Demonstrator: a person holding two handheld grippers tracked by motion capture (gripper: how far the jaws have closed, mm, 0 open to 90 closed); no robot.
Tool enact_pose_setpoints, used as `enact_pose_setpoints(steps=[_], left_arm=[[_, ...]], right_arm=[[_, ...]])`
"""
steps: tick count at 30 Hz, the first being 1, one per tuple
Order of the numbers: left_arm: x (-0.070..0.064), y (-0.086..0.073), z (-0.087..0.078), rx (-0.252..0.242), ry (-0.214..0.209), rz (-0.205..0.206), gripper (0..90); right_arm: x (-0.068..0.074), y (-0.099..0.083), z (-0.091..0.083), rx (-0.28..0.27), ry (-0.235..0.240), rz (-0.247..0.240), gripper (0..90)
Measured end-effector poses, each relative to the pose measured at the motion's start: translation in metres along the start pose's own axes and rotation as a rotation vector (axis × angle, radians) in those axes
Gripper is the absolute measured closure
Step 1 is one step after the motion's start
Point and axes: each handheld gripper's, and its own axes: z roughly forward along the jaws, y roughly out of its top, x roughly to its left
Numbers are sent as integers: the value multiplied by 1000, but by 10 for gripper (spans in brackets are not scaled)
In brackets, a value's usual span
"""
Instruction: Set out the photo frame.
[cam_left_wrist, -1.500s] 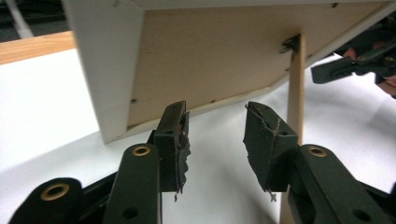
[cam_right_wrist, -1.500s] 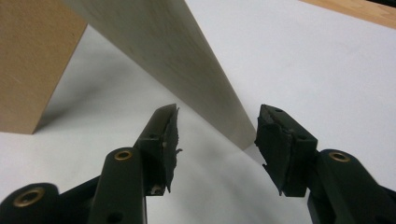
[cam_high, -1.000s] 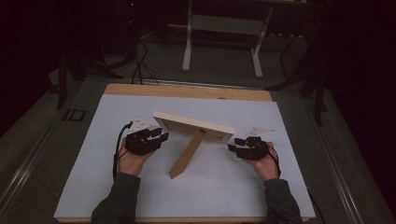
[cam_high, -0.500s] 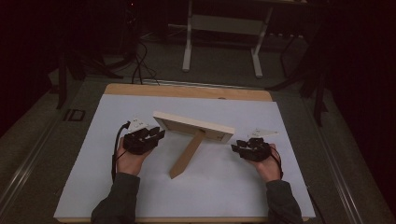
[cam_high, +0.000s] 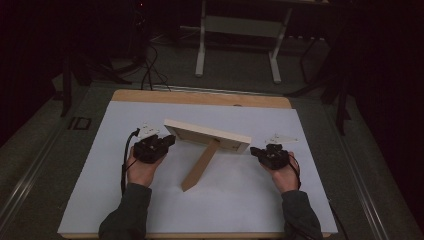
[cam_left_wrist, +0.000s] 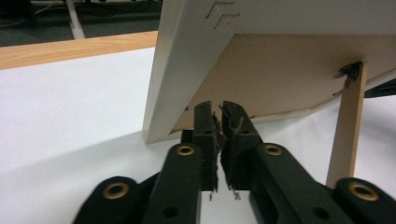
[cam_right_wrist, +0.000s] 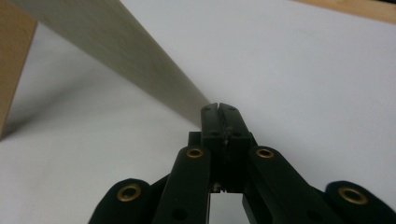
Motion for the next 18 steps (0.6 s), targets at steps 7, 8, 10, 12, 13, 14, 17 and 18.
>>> enact_pose_setpoints(steps=[7, 8, 10, 12, 13, 14, 17, 18], left_arm=[[-3, 2, 5, -1, 21, -6, 900], [-5, 2, 6, 2, 28, 7, 900], [-8, 2, 8, 4, 34, 26, 900], [-11, 3, 10, 3, 31, 40, 900], [-12, 3, 11, 3, 30, 43, 900], [-13, 3, 12, 0, 29, 46, 900], [-16, 5, 15, -1, 28, 54, 900], [-17, 5, 16, -3, 29, 56, 900]], right_arm=[[0, 11, 0, -40, 15, 36, 899], [0, 12, 1, -42, 18, 40, 899], [1, 15, 3, -44, 20, 38, 899], [2, 17, 4, -48, 20, 40, 899], [2, 19, 4, -53, 23, 42, 899], [2, 20, 4, -56, 25, 44, 899], [4, 25, 4, -59, 26, 38, 899], [4, 26, 5, -57, 28, 36, 898]])
